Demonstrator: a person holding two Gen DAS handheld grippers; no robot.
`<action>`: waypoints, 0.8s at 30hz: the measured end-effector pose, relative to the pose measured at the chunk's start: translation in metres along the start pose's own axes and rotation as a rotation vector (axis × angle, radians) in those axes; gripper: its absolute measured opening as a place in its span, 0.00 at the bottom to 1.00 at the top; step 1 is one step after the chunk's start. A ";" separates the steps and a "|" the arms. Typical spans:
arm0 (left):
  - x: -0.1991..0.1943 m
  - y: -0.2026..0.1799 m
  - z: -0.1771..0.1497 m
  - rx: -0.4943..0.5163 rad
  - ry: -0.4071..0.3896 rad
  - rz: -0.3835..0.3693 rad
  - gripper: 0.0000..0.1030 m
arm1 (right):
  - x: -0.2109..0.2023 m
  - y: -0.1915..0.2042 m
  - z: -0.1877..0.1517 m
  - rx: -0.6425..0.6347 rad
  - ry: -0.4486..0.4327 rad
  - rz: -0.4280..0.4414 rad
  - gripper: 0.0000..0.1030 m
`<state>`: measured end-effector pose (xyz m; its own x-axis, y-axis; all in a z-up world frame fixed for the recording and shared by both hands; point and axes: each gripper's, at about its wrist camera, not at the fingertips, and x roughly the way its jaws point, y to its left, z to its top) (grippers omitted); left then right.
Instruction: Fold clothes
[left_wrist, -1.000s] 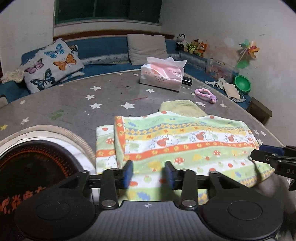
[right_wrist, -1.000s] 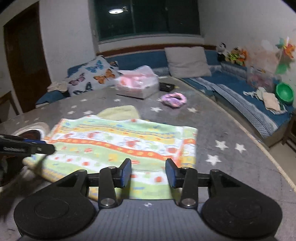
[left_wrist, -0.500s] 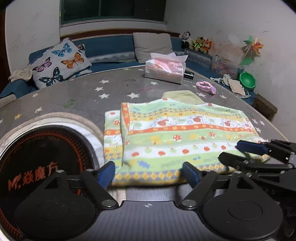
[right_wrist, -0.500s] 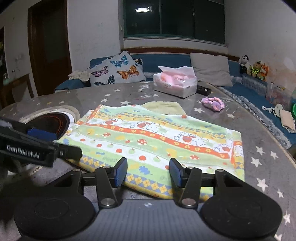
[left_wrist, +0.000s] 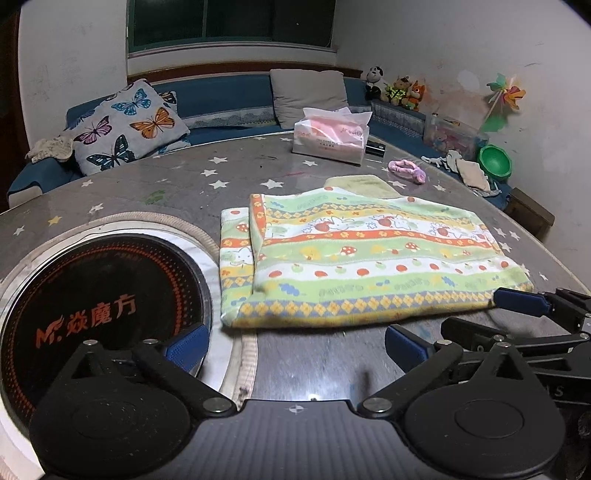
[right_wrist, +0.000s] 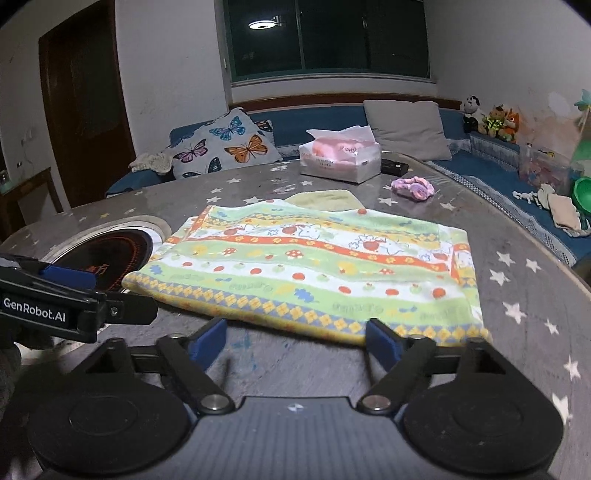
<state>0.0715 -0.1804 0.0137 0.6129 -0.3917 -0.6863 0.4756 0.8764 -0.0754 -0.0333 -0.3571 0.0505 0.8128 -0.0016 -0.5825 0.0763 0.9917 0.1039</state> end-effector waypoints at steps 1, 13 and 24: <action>-0.002 0.000 -0.002 0.000 0.000 0.000 1.00 | -0.002 0.001 -0.001 0.001 -0.003 -0.003 0.86; -0.015 0.006 -0.024 -0.024 0.023 0.008 1.00 | -0.022 0.013 -0.020 0.036 -0.013 -0.051 1.00; -0.024 0.002 -0.035 -0.015 0.014 -0.013 1.00 | -0.030 0.015 -0.033 0.053 0.002 -0.073 1.00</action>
<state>0.0362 -0.1596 0.0045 0.5974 -0.3995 -0.6953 0.4743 0.8752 -0.0953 -0.0758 -0.3384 0.0434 0.8026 -0.0736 -0.5920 0.1664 0.9806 0.1037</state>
